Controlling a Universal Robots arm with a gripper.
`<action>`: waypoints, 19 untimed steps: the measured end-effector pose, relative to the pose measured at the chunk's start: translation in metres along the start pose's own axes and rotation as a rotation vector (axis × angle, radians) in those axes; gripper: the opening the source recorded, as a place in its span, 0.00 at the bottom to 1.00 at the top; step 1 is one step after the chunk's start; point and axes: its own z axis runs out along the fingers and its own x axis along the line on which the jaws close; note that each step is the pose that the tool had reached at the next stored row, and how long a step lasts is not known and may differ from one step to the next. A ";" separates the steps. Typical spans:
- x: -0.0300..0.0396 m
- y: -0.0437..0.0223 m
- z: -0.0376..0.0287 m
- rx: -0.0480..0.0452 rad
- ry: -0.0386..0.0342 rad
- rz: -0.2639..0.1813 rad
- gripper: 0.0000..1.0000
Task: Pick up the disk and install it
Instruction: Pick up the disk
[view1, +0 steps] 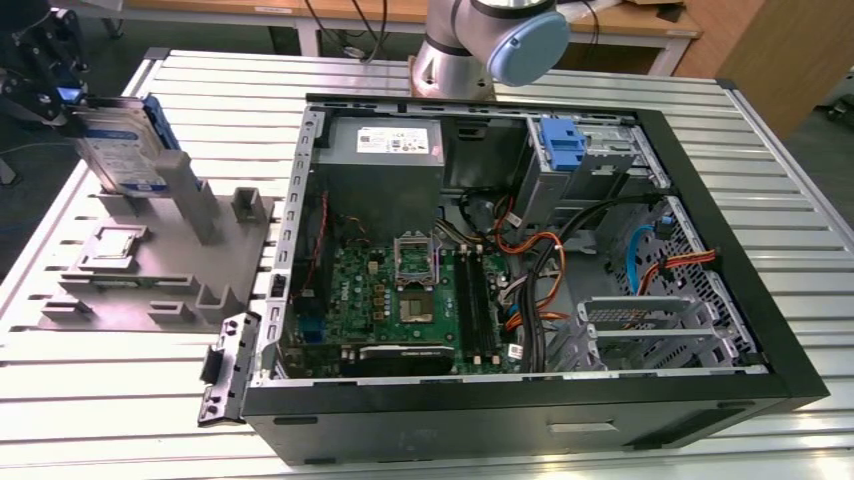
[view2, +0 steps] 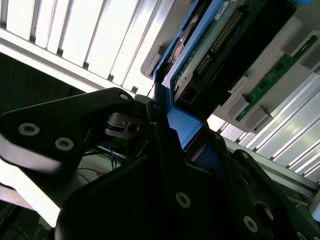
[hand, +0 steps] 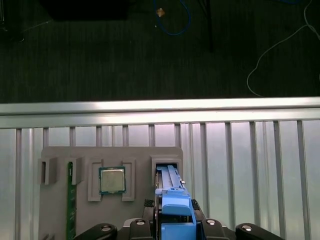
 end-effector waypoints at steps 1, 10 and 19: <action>-0.0001 0.0000 -0.0009 0.0000 0.0003 0.000 0.37; -0.0005 0.0003 -0.0069 0.0002 0.0020 0.000 0.37; -0.0005 0.0003 -0.0083 0.0001 0.0022 0.000 0.37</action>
